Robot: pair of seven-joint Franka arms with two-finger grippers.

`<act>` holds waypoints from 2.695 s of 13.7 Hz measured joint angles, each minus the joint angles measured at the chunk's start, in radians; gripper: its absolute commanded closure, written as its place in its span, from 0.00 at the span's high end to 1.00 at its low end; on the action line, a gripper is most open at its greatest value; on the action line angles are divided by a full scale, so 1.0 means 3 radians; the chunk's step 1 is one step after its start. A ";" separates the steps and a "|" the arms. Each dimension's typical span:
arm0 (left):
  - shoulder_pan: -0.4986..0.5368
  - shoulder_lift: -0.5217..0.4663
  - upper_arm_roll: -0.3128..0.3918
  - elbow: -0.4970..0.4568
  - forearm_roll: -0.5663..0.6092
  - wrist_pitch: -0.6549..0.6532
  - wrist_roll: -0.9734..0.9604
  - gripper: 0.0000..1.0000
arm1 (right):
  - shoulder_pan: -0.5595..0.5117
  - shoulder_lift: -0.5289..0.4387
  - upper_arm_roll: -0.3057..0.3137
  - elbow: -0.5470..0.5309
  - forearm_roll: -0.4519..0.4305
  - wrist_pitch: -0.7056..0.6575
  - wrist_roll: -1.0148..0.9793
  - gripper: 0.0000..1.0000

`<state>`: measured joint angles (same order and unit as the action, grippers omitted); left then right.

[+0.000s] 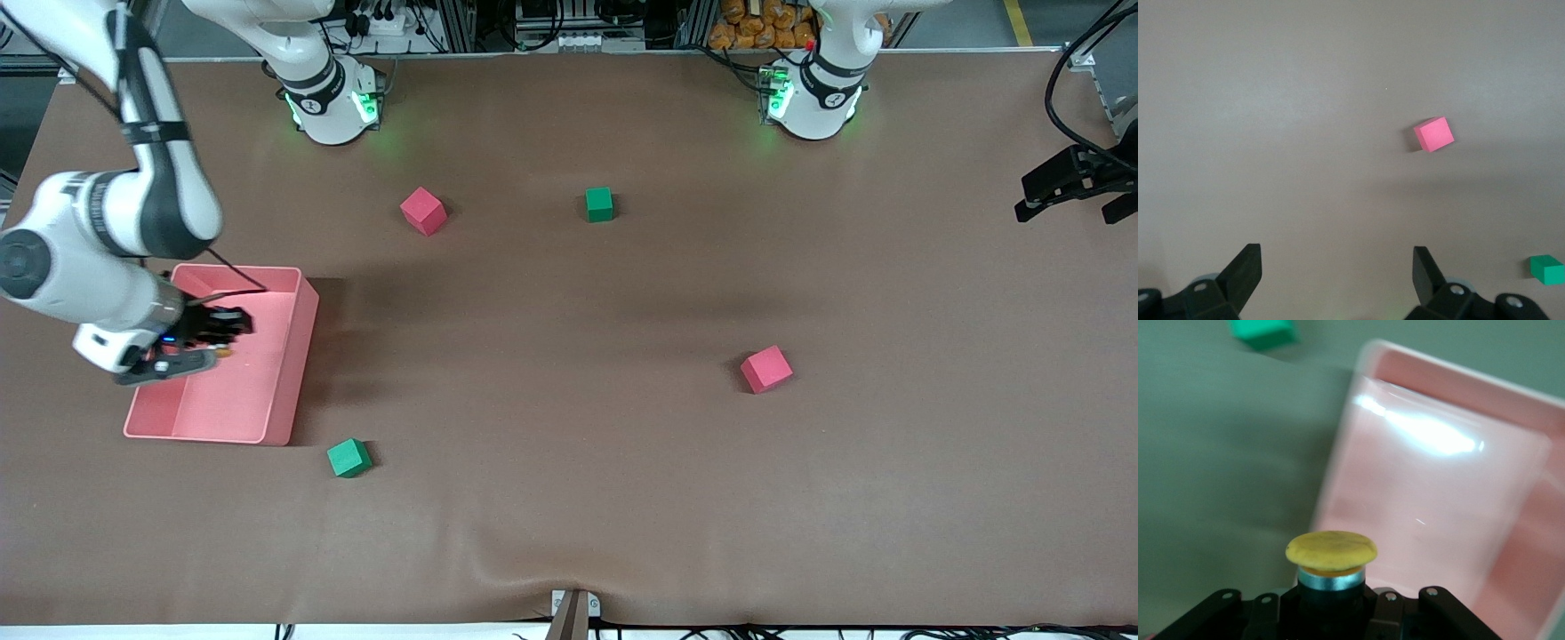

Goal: Place and upright button with both arms
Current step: 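Carry the button to the table middle and lower it, then open the right gripper to release the button onto the table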

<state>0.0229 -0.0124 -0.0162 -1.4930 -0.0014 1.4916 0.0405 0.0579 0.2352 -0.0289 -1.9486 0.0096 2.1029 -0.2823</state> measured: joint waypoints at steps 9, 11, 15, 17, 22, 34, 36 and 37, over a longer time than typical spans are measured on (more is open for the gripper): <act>0.0003 0.0001 -0.0002 -0.0001 0.0000 -0.0001 0.0000 1.00 | 0.1423 0.0394 0.0015 0.0320 0.0010 0.0491 0.1058 0.11; 0.0003 0.0001 -0.0003 -0.0001 0.0000 -0.0001 0.0001 1.00 | 0.1681 0.0621 0.0011 0.0558 0.0006 0.0506 0.1443 0.11; 0.0009 0.0001 -0.0002 -0.0002 0.0000 -0.0001 0.0002 1.00 | 0.2127 0.1187 0.0004 0.1110 -0.0187 0.0515 0.2400 0.11; 0.0026 0.0001 0.0000 -0.0003 0.0000 -0.0002 0.0003 1.00 | 0.2284 0.1469 -0.0001 0.1355 -0.0398 0.0536 0.2915 0.11; 0.0031 0.0002 0.0001 -0.0004 0.0000 -0.0005 0.0003 1.00 | 0.2467 0.1886 -0.0010 0.1644 -0.0447 0.1115 0.3798 0.45; 0.0031 0.0002 -0.0001 -0.0004 0.0000 -0.0005 0.0003 1.00 | 0.2476 0.2011 -0.0165 0.1911 -0.0448 0.1045 0.4135 1.00; 0.0028 0.0005 -0.0012 -0.0005 0.0000 -0.0006 0.0003 1.00 | 0.2425 0.1877 -0.0198 0.1972 -0.0448 0.0822 0.4135 1.00; 0.0026 0.0013 -0.0019 -0.0006 0.0000 -0.0010 0.0003 1.00 | 0.2377 0.1772 -0.0204 0.1988 -0.0448 0.0661 0.4110 1.00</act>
<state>0.0306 -0.0084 -0.0217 -1.4947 -0.0014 1.4886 0.0415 0.7711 0.7667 -0.0902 -1.3521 -0.1249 2.3013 0.9507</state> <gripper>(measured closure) 0.000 0.000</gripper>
